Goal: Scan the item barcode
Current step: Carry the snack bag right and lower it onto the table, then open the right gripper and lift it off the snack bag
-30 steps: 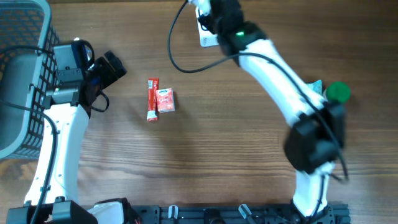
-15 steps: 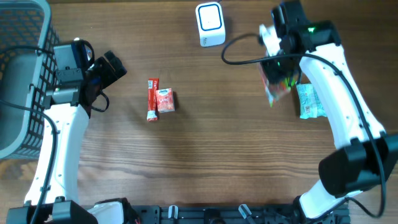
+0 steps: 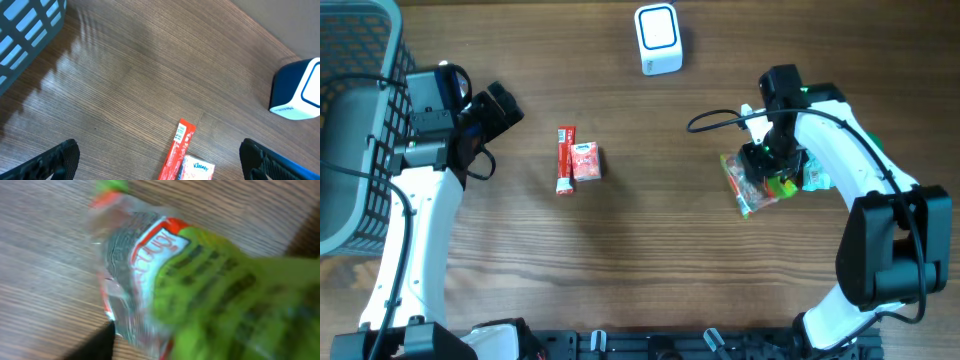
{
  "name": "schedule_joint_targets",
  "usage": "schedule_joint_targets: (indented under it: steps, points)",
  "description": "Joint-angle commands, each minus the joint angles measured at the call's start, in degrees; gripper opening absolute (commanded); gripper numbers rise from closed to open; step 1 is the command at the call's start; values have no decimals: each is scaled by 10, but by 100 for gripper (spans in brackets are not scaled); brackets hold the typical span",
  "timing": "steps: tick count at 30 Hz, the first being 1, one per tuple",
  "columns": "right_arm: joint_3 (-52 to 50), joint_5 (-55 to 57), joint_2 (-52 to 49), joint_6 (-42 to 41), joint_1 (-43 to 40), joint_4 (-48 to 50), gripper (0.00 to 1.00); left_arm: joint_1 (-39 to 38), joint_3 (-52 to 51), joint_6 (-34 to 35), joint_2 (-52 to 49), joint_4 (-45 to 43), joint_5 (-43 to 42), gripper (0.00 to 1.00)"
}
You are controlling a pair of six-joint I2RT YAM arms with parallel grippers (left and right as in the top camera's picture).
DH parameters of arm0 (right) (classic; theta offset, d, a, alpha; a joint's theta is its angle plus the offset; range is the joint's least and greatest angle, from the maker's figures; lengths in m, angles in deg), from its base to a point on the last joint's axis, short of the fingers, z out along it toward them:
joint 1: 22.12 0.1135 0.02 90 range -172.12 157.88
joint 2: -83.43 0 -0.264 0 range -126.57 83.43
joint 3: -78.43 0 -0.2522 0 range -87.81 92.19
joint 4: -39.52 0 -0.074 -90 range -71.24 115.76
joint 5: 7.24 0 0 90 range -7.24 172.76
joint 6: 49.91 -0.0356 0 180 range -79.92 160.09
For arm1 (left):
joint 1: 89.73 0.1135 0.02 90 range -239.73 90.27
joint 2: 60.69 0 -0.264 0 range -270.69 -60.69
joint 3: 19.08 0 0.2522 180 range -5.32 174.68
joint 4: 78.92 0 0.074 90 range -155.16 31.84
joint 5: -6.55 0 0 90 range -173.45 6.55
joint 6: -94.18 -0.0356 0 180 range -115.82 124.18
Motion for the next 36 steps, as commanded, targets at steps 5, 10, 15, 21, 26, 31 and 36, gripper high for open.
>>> schedule_joint_targets:
  steps: [5, 10, 15, 21, 26, 31, 36]
  points:
    - [4, 157, 4, -85, -2, 4, 64, 1, 2, -7, 3, -2, 3, 100]
    - [45, 145, 15, -110, -1, 2, 64, 1, 2, -7, 3, -2, 3, 100]
    - [65, -71, 18, -113, 8, 18, 51, 1, 2, -7, 3, -2, 3, 100]
    - [15, -213, 18, -165, 35, 74, 9, 1, 2, -7, 3, -2, 3, 100]
    - [-64, -156, 16, -205, 71, 176, 9, 1, 2, -7, 3, -2, 3, 100]
    - [-133, -136, 16, -206, 89, 235, 4, 1, 2, -7, 3, -2, 3, 100]
    - [-140, 19, 16, -231, 82, 169, 4, 1, 2, -7, 3, -2, 3, 100]
